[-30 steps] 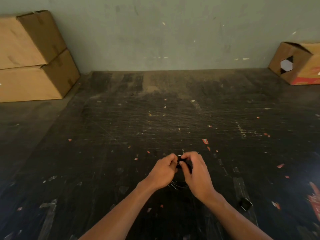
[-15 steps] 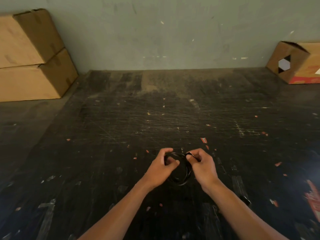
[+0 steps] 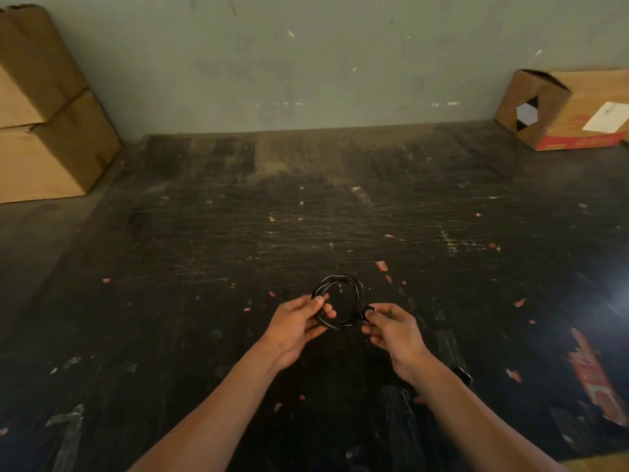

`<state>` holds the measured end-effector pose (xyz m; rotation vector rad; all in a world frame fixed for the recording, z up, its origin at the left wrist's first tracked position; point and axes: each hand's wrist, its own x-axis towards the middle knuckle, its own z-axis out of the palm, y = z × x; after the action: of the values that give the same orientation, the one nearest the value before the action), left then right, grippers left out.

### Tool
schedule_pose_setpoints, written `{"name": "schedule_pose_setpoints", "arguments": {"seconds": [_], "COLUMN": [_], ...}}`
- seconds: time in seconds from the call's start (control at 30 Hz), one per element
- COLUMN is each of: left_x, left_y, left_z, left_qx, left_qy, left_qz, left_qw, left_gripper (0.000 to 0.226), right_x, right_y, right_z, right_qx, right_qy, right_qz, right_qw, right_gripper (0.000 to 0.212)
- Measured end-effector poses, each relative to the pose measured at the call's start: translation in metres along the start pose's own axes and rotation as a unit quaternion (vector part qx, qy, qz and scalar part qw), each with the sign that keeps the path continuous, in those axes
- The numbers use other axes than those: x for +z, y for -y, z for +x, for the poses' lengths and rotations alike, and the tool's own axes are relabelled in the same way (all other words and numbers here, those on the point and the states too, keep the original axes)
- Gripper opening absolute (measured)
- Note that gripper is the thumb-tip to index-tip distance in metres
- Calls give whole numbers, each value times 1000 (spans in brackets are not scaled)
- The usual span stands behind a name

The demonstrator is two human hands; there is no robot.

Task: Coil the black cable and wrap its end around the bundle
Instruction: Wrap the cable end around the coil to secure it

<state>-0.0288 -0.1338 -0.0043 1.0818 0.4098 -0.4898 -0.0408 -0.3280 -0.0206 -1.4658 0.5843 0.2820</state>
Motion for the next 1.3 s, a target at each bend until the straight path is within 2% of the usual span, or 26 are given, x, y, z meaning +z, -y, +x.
{"name": "schedule_pose_setpoints", "arguments": {"seconds": [0.13,0.23,0.3,0.33,0.47,0.67,0.83,0.97,1.1,1.3], "left_x": [10,16,20,22,27,33,31,33,34,21], "left_y": [-2,-2,0,2,12,23,23,15,5,-9], "left_z": [7,12,16,17,23,25,18,5,-8,-20], "left_qx": [31,51,62,64,60,56,59,100,146,108], "left_qy": [-15,-21,-24,-23,-25,-19,-15,-21,-21,13], "left_qz": [54,83,95,97,127,169,222,251,281,224], "left_qw": [998,995,993,993,990,984,973,963,948,969], "left_gripper": [21,20,18,17,24,35,41,39,31,28], "right_x": [-29,-65,-90,-101,-125,-124,-99,-57,-14,21], "right_y": [-5,-4,-6,-9,-27,-39,-16,14,30,42], "right_z": [-2,-3,-8,-10,-19,-18,-14,-20,-31,-35], "right_qx": [-55,-74,-34,-13,54,12,-102,-213,-307,-376], "right_qy": [-16,-66,-86,-89,-95,-101,-76,-28,27,107], "right_qz": [-168,-375,-488,-514,-503,-432,-358,-290,-240,-280], "right_qw": [984,922,868,853,858,896,925,933,921,877], "right_gripper": [23,26,32,35,44,39,43,59,59,51]}}
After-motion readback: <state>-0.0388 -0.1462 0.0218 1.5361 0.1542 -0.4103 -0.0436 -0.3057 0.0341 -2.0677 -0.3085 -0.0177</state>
